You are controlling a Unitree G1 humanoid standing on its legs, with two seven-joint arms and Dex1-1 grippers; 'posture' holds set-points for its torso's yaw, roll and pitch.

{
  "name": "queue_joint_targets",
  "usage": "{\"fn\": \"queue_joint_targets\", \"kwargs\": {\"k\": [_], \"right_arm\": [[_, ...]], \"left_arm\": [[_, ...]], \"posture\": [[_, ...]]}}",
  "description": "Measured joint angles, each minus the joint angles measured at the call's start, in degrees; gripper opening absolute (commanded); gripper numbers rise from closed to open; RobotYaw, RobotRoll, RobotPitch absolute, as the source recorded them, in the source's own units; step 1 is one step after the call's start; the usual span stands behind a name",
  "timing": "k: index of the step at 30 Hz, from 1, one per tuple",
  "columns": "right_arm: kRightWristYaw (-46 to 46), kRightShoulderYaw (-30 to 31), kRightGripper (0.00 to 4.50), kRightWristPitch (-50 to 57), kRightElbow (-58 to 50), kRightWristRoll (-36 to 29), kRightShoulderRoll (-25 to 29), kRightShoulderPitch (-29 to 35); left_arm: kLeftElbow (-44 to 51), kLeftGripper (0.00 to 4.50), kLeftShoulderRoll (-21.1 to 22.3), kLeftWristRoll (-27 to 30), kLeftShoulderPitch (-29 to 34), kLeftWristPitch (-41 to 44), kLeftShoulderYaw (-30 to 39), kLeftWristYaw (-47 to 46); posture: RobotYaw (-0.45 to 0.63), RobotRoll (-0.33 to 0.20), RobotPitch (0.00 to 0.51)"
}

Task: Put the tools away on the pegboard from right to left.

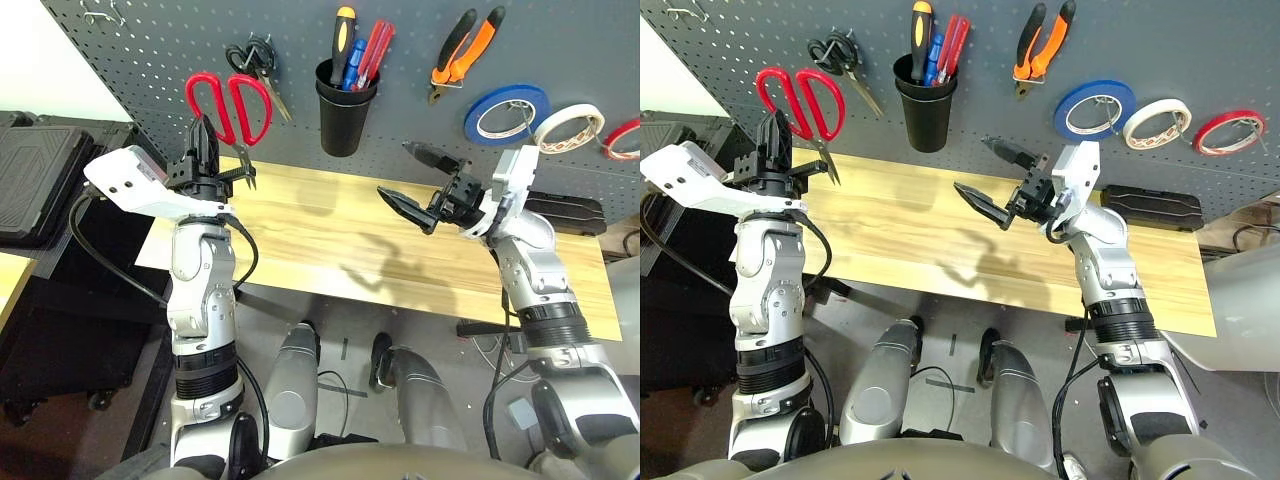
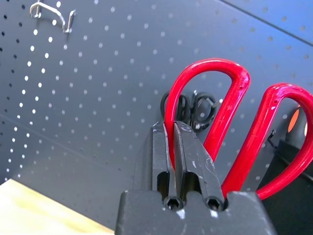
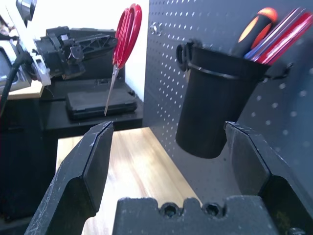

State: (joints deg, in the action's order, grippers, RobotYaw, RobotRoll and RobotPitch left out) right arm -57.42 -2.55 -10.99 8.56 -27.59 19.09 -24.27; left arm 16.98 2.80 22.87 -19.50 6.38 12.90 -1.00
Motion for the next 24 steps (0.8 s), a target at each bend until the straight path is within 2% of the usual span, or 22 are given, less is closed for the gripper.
{"fn": "queue_joint_targets", "kwargs": {"k": [10,17,24], "right_arm": [[0.8,-1.6,4.50,5.1,-7.0,-3.5,2.3,0.8],[1.3,-3.4,4.50,9.3,-11.6,-6.3,4.9,1.0],[2.4,-5.0,4.50,10.7,-12.6,-7.1,5.4,1.0]], "left_arm": [[-0.5,0.03,2.0,0.9,-4.1,1.1,1.6,0.1],[-3.6,0.03,2.7,1.5,-5.9,1.6,1.9,0.4],[-8.8,0.03,2.9,1.5,-8.1,1.1,2.1,1.7]], "posture": [[0.29,0.000,0.197],[0.26,0.000,0.189],[0.24,0.000,0.179]]}}
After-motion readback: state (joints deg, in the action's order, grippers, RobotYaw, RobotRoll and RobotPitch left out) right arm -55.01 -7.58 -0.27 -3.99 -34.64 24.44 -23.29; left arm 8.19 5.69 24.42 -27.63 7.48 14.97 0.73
